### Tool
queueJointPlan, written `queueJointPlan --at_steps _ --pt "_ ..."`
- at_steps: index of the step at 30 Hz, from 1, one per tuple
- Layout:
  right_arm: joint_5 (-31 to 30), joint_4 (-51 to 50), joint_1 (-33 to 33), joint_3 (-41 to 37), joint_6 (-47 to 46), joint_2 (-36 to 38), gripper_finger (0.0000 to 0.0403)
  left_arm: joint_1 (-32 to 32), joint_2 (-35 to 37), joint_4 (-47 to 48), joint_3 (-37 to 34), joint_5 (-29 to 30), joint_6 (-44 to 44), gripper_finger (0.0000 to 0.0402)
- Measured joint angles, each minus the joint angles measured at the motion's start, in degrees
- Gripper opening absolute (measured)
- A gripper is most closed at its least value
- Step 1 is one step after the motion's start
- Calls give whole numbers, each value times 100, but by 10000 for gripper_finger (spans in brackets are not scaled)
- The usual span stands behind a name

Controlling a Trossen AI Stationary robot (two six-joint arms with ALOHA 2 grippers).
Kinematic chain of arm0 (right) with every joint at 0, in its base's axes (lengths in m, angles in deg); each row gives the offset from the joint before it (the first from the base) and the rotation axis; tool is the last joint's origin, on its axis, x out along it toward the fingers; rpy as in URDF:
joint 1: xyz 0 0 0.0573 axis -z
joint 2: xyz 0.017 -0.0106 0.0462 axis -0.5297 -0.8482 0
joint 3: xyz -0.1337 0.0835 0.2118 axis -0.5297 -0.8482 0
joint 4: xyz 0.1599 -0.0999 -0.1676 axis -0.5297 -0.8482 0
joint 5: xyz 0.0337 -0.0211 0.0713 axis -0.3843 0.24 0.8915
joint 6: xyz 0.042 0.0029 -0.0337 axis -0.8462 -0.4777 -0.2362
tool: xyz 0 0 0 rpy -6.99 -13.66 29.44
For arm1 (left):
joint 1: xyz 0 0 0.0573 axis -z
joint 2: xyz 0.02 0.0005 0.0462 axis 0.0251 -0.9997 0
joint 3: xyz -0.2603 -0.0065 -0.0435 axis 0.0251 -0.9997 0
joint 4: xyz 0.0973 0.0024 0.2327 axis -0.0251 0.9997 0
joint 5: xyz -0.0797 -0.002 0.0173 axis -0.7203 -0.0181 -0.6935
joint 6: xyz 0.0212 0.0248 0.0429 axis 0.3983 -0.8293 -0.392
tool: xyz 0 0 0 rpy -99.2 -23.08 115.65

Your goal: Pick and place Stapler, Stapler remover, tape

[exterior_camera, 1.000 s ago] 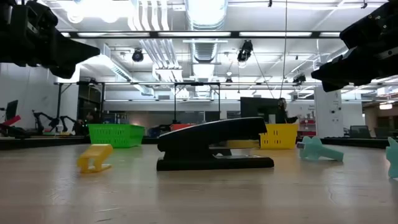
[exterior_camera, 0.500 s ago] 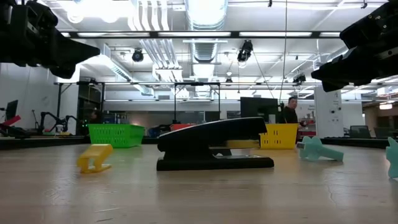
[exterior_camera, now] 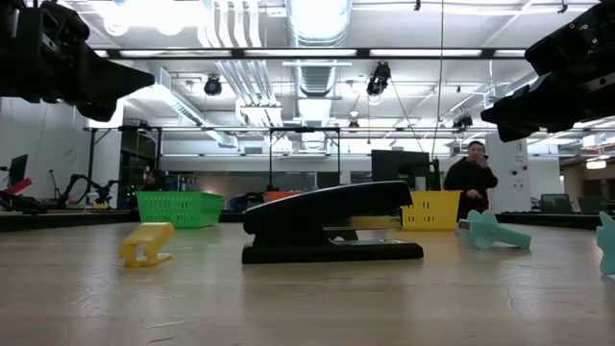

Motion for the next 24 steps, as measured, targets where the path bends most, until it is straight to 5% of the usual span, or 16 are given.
queueJointPlan --at_steps 24 --pt "-1 148 11 2 -140 -2 8 0 0 0 0 2 -2 10"
